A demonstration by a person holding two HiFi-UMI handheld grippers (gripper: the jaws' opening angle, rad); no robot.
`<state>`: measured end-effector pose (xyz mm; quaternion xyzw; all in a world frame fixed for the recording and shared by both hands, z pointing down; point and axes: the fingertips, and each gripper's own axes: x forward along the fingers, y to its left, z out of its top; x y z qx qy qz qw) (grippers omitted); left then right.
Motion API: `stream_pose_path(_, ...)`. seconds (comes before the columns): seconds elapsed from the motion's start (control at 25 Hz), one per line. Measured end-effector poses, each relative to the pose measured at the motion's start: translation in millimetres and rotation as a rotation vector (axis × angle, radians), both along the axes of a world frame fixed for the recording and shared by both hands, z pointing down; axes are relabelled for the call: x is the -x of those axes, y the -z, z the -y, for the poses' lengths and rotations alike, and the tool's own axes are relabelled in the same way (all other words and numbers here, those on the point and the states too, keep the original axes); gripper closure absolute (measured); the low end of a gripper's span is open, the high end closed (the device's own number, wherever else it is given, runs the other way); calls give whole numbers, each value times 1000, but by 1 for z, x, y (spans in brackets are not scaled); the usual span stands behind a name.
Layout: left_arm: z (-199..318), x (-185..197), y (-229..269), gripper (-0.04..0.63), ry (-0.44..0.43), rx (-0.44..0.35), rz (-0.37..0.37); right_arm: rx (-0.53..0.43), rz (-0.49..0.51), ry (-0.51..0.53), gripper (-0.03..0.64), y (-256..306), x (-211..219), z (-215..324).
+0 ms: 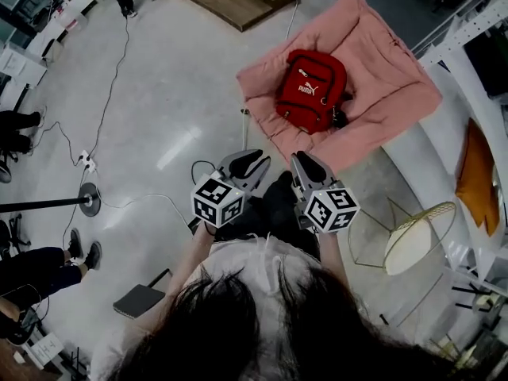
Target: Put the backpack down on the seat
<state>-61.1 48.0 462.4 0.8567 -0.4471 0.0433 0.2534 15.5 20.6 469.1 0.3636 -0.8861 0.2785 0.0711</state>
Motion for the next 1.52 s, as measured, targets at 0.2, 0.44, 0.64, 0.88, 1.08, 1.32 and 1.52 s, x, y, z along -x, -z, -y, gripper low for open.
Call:
stream_pose_path(0.2,-28,-13,-2,495,-27,20,-35,4,-17,13,540,-1,-4,-38)
stream_pose_path(0.44,-43,-39,0,495,-36,19,-22,4,-26,25,540,-3,-27,-60)
stream_pose_path(0.64,-46,-67,4,495,1,12,-6,5,-27,63,540,-4,-54,-70)
stream_pose_path(0.88,-60,-111,6,495,49,0,-4,-22,-47,126,540,-4,-89,-85)
stream_pose_path(1.08,-72,-150,9,495,39,-19,17,-48,-57,149,543,-1,-120,-94)
stream_pose_path(1.32,-80,-170,15,495,48,-43,37,-78,-37,156,543,7,-140,-103)
stream_pose_path(1.52,-91,-178,17,495,53,-55,55,-88,-25,161,543,8,-149,-111)
